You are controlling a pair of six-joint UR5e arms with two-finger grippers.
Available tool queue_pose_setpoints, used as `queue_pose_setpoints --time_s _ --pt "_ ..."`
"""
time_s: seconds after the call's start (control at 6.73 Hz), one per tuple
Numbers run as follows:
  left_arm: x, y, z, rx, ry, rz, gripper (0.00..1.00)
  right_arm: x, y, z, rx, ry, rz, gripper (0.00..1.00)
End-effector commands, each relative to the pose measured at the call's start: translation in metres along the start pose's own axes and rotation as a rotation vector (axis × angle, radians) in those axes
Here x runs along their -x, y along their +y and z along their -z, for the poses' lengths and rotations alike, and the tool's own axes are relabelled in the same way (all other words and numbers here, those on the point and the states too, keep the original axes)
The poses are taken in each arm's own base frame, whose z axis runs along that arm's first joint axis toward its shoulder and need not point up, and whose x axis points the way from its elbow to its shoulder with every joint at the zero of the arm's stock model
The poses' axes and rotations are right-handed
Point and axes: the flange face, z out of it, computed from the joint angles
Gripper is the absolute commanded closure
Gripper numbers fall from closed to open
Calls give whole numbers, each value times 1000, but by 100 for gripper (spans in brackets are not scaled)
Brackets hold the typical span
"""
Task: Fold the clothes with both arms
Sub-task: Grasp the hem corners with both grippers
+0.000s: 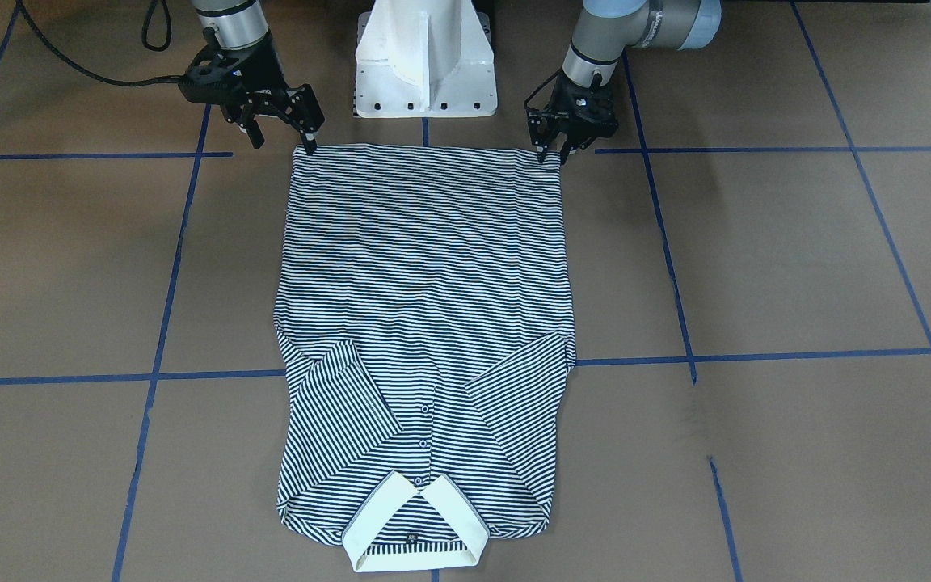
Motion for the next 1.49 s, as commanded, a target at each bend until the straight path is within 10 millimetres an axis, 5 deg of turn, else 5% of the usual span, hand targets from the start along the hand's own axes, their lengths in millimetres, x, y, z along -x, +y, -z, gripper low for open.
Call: queue_pose_setpoints --time_s 0.0,0.45,0.74,1.34 --pt "1 -5 4 -9 2 3 100 0 0 -1 -6 0 0 3" --pt "1 -7 5 -14 3 5 100 0 1 -1 0 3 2 4" --pt "0 -9 6 -17 7 7 100 -5 23 -14 8 103 -97 23" --pt "-16 -10 32 -20 67 13 100 -18 73 -55 -53 151 -72 27"
